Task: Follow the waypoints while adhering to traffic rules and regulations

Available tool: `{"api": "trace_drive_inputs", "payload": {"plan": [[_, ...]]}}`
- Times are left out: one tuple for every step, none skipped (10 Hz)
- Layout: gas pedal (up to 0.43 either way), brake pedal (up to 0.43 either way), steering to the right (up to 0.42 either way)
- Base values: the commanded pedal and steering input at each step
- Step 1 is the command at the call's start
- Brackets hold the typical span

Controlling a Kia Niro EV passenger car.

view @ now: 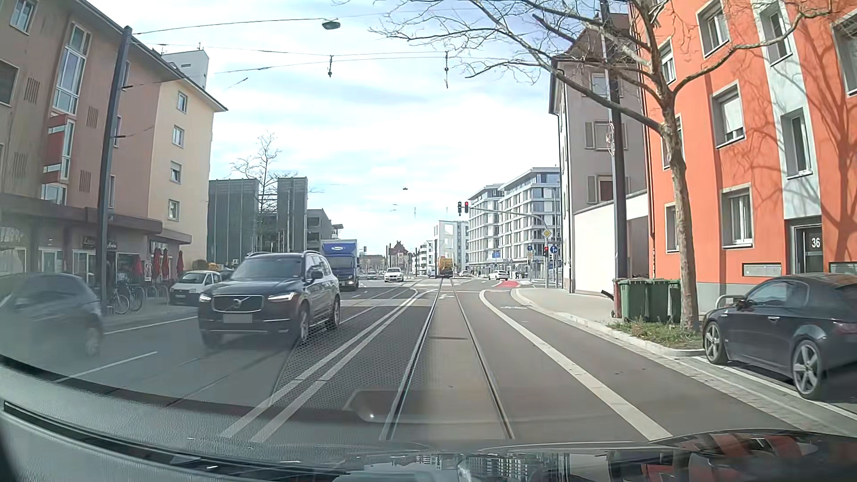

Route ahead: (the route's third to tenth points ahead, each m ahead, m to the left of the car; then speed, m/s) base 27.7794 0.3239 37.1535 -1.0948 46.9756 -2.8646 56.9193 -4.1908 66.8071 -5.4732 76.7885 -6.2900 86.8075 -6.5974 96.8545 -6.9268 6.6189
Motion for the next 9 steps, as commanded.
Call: {"api": "trace_drive_inputs", "payload": {"plan": [[0.047, 0.000, -0.004], [0.047, 0.000, -0.003], [0.047, 0.000, -0.002], [0.047, 0.000, -0.002], [0.047, 0.000, -0.001], [0.047, 0.000, -0.001], [0.047, 0.000, -0.001], [0.047, 0.000, 0.000], [0.047, 0.000, 0.000]]}}
